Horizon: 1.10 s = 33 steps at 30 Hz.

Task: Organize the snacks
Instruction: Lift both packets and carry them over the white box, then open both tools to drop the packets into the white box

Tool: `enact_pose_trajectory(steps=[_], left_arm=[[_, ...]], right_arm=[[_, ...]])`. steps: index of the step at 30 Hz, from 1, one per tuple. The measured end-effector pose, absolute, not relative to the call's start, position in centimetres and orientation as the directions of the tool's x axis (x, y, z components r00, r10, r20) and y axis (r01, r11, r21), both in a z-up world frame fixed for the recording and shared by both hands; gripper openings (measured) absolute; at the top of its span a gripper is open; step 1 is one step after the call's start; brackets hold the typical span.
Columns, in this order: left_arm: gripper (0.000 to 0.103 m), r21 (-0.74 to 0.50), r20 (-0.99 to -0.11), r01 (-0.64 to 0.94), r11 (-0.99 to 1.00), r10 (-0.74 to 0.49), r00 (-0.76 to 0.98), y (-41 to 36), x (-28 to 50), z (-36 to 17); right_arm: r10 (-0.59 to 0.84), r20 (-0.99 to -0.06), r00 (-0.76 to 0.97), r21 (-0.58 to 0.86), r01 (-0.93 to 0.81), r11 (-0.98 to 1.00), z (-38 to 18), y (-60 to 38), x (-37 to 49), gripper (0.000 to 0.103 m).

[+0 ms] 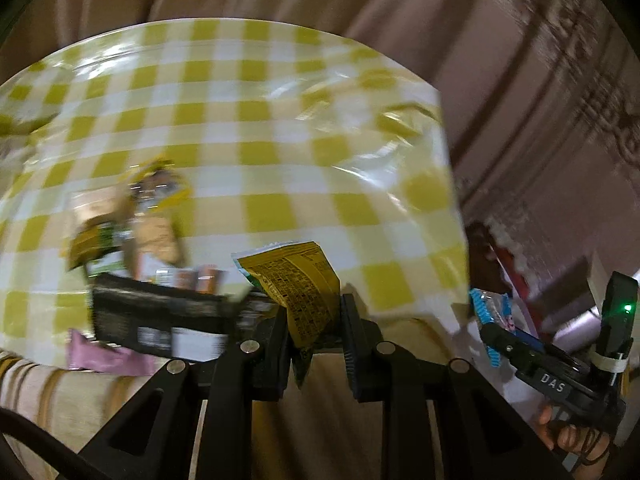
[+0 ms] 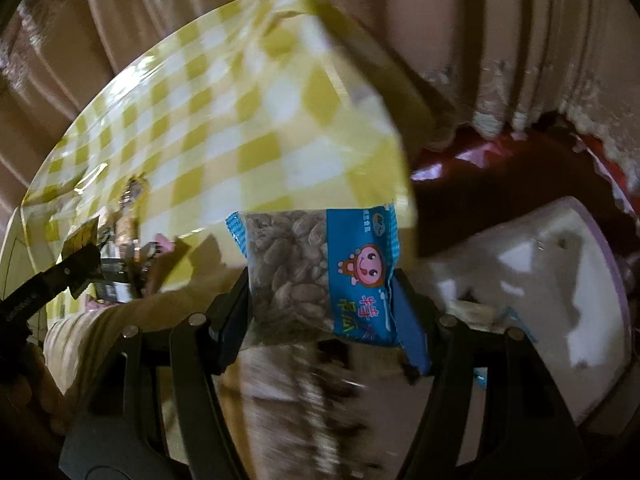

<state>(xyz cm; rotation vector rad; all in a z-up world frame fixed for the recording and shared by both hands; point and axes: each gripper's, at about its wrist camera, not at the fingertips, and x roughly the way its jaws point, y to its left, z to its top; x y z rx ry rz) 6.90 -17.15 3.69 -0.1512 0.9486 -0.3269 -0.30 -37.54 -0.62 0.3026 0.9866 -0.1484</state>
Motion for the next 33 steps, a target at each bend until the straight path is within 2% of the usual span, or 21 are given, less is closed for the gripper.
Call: enact_pose_trajectory(steps=[15, 27, 31, 33], left_arm=[[0.023, -0.263, -0.8, 0.519, 0.813, -0.485, 0.354, -31.6, 4.3, 2.8], [0.023, -0.323, -0.835, 0.593, 0.738, -0.516, 0.188, -36.5, 4.1, 0.8], [0.026, -0.343, -0.838, 0.585, 0.736, -0.52, 0.163, -36.5, 4.3, 0.4], [0.036, -0.346, -0.841, 0.577, 0.74, -0.517, 0.159, -36.5, 4.4, 0.2]], right_arm=[[-0.161, -0.855, 0.493, 0.093, 0.452, 0.887, -1.6, -46.9, -5.8, 0.068], [-0.217, -0.874, 0.434, 0.047, 0.52, 0.853, -3.2, -50.6, -7.2, 0.069], [-0.213, -0.878, 0.429, 0.053, 0.529, 0.847, -3.3, -50.8, -7.3, 0.071], [-0.208, -0.88, 0.426, 0.057, 0.53, 0.846, -3.3, -50.7, -7.2, 0.074]])
